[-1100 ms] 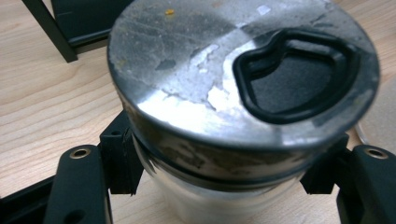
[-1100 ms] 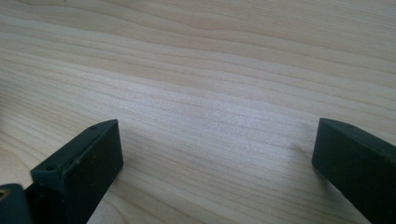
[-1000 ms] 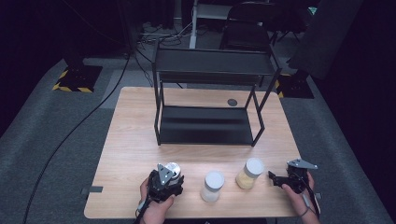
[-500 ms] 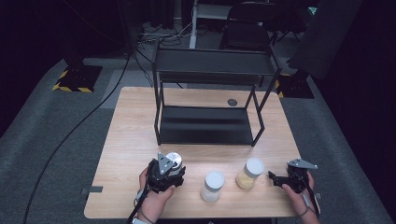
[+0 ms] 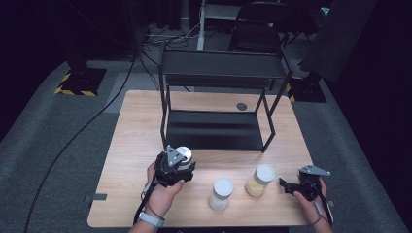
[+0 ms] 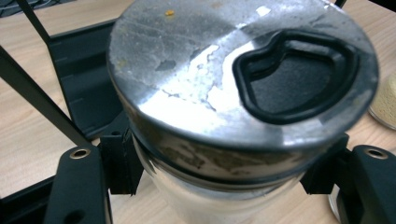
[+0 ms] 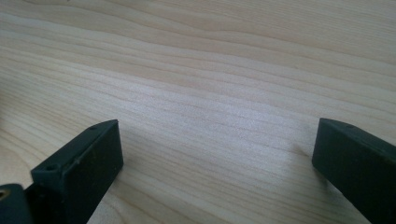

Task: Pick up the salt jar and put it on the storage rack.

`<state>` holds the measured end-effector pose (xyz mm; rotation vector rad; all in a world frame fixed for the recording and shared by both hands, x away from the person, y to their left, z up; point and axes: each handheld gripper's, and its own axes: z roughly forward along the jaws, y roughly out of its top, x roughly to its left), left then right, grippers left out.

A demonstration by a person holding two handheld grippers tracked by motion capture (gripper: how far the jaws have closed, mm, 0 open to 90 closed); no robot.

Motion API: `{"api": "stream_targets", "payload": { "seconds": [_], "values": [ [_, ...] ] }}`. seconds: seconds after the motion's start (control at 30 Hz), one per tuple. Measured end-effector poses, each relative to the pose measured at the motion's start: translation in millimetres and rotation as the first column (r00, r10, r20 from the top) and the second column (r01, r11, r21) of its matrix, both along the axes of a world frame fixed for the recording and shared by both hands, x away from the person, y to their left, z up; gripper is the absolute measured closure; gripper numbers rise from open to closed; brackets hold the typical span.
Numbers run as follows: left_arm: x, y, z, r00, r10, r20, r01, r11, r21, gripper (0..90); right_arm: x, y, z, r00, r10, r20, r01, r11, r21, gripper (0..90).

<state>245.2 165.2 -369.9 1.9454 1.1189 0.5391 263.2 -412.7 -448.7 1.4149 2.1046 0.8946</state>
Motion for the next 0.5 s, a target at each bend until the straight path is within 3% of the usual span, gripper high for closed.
{"api": "stream_targets", "payload": {
  "seconds": [0.5],
  "values": [
    [32.4,0.9,3.9,0.9996,-0.02,0.019,0.02,0.9998,0.004,30.5,0.0,0.0,0.0,1.0,0.0,0.0,0.0,1.0,0.0,1.5]
  ]
}}
